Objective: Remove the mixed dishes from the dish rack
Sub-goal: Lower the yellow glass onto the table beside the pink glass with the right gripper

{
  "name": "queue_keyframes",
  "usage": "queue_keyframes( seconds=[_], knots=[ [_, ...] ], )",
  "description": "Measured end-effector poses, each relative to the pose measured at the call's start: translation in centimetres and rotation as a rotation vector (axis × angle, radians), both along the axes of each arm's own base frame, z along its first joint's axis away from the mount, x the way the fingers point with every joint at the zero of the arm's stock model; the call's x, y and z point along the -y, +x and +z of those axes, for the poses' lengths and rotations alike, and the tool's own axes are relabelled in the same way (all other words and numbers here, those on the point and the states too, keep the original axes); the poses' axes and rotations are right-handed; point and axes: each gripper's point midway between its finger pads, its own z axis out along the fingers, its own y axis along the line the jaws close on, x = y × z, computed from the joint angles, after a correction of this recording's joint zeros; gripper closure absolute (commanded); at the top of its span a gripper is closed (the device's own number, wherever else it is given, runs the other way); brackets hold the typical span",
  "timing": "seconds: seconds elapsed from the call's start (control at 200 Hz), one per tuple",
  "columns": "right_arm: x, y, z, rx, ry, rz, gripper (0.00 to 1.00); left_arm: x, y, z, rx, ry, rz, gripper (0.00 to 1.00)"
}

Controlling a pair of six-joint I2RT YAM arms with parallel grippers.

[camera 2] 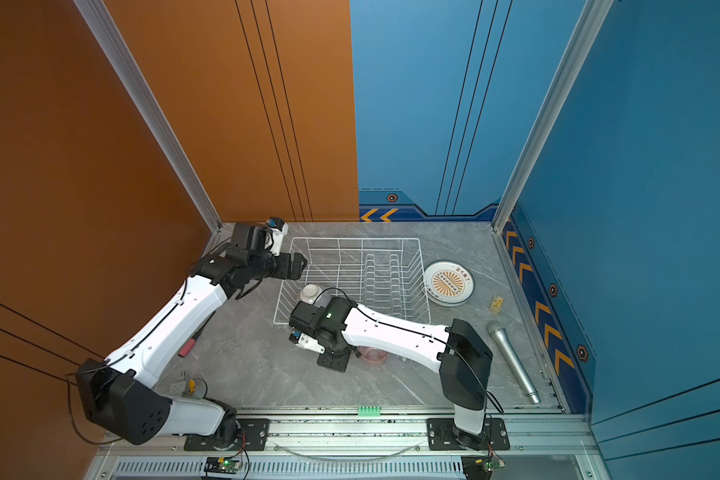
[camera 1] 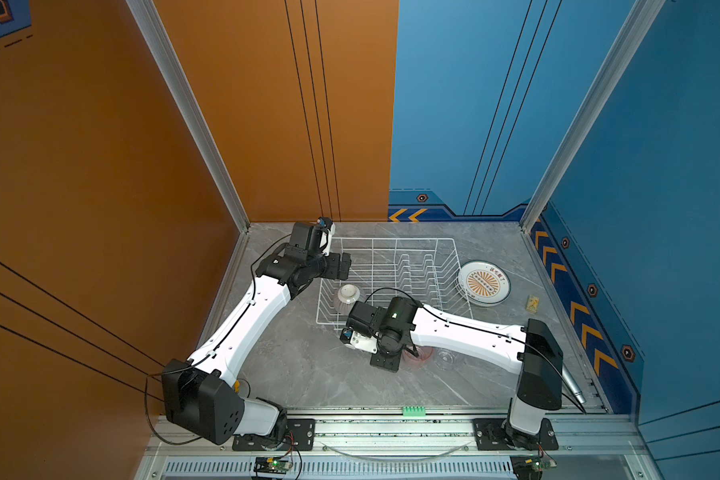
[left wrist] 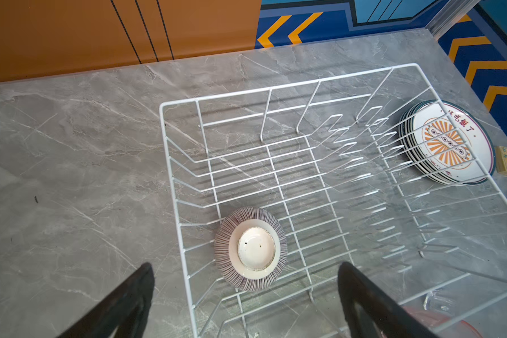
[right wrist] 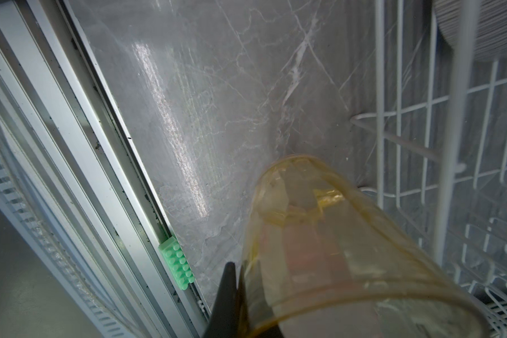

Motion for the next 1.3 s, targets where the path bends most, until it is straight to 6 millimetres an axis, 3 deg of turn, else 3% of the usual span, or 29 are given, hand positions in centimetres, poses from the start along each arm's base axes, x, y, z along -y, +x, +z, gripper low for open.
queue_keyframes(
  seconds=[0.29, 0.896, 1.297],
  knots=[
    [0.1, 0.1, -1.9, -0.024, -0.077, 0.006, 0.99, -0.1, -0.1, -0.6, -0.016, -0.01, -0.006, 0.02],
    [0.5, 0.8, -3.6, -0.049, -0.129, 0.01, 0.98, 0.0, -0.1, -0.6, -0.018, -0.023, -0.013, 0.02],
    [0.0, 1.2, -3.1, -0.041, -0.112, 0.025, 0.91, 0.2, 0.0, -1.0, -0.033, -0.026, -0.022, 0.02]
  ],
)
